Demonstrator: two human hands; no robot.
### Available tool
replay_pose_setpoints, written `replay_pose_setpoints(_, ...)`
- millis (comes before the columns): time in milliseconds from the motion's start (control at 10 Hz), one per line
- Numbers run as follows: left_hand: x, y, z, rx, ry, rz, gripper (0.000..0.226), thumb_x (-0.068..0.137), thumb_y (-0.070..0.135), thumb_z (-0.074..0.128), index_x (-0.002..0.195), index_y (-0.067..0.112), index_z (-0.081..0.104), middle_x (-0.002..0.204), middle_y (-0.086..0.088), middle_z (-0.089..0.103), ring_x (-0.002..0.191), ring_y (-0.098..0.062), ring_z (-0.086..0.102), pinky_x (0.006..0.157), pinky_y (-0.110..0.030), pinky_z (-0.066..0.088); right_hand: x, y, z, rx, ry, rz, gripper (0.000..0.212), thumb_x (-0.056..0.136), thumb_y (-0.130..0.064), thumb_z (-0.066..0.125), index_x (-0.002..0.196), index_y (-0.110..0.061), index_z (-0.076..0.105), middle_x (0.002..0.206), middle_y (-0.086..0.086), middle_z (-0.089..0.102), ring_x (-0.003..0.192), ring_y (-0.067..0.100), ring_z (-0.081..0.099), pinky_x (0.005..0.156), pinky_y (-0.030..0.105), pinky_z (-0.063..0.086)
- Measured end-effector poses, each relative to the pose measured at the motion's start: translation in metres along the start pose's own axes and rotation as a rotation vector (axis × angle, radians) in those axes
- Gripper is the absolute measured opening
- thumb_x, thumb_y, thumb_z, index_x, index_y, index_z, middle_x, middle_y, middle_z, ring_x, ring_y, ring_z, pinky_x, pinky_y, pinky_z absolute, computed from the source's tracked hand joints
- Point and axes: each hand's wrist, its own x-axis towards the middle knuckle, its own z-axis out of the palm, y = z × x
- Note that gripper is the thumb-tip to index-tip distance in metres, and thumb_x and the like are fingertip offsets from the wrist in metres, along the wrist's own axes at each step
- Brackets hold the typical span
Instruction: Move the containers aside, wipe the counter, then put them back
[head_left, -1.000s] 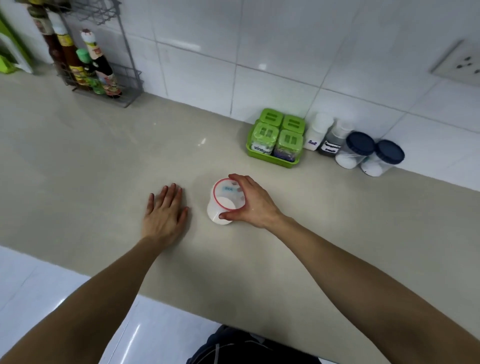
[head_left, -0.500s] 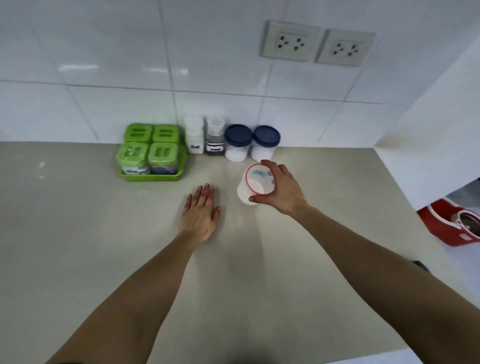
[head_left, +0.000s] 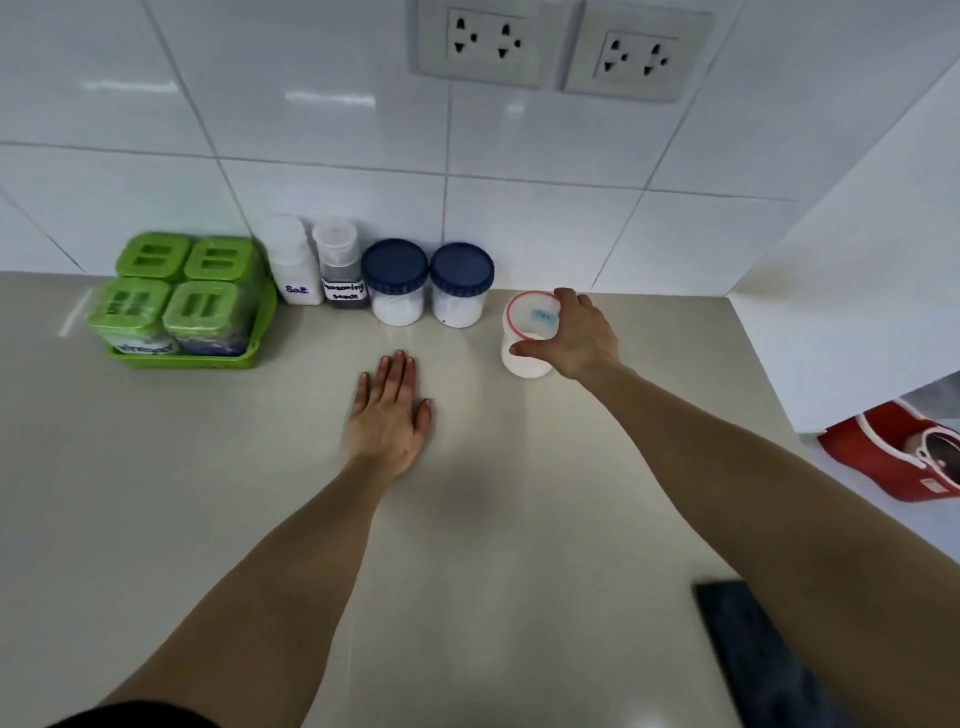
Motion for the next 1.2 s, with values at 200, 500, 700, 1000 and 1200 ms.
replay_pose_setpoints(200, 0.001, 0.001, 0.004, 0.013, 0.033, -0.005, 0.066, 0.095, 0.047, 0.014, 0.153, 0.017, 0.003, 0.162, 0.001, 0.002, 0.149, -0.015, -0.002, 0.122, -0.038, 0.001, 0.038, 0.0, 0.008, 0.104, 0.02, -0.006, 0.092, 0.06, -0.053, 0.083, 0.131, -0.014, 0.039, 0.129, 0.004, 0.053, 0.118, 0.029, 0.051, 0.087, 0.038, 0.045)
replay_pose_setpoints(500, 0.002, 0.001, 0.005, 0.004, 0.031, -0.011, 0.065, 0.096, 0.046, 0.016, 0.153, 0.018, 0.003, 0.162, 0.001, 0.002, 0.149, -0.014, -0.002, 0.122, -0.038, 0.003, 0.07, -0.011, 0.018, 0.199, 0.049, 0.039, 0.091, 0.057, -0.055, 0.083, 0.125, -0.011, 0.042, 0.123, 0.007, 0.058, 0.114, 0.032, 0.055, 0.091, 0.042, 0.049)
replay_pose_setpoints(700, 0.002, 0.002, 0.005, 0.002, 0.03, -0.011, 0.066, 0.095, 0.048, 0.013, 0.153, 0.017, 0.001, 0.162, 0.001, 0.002, 0.149, -0.015, -0.002, 0.122, -0.038, 0.003, 0.074, -0.015, 0.012, 0.219, 0.024, 0.07, 0.089, 0.059, -0.052, 0.084, 0.123, -0.009, 0.041, 0.125, 0.008, 0.058, 0.113, 0.03, 0.057, 0.083, 0.035, 0.047)
replay_pose_setpoints(1000, 0.003, 0.001, 0.004, -0.004, 0.004, -0.001, 0.067, 0.095, 0.048, 0.01, 0.153, 0.017, -0.003, 0.162, 0.0, -0.002, 0.149, -0.015, -0.006, 0.122, -0.039, 0.0, 0.071, -0.018, 0.015, 0.255, 0.014, 0.083, 0.104, 0.063, -0.047, 0.085, 0.143, -0.011, 0.028, 0.141, 0.009, 0.046, 0.127, 0.031, 0.048, 0.098, 0.039, 0.044)
replay_pose_setpoints(1200, 0.004, 0.0, 0.004, -0.006, -0.055, 0.004, 0.066, 0.096, 0.047, 0.011, 0.152, 0.016, -0.006, 0.162, -0.001, -0.007, 0.149, -0.016, -0.008, 0.122, -0.039, -0.003, 0.044, -0.01, 0.03, 0.236, -0.005, 0.152, 0.118, 0.074, -0.039, 0.079, 0.154, -0.012, -0.003, 0.157, 0.01, 0.023, 0.141, 0.033, 0.031, 0.109, 0.043, 0.035)
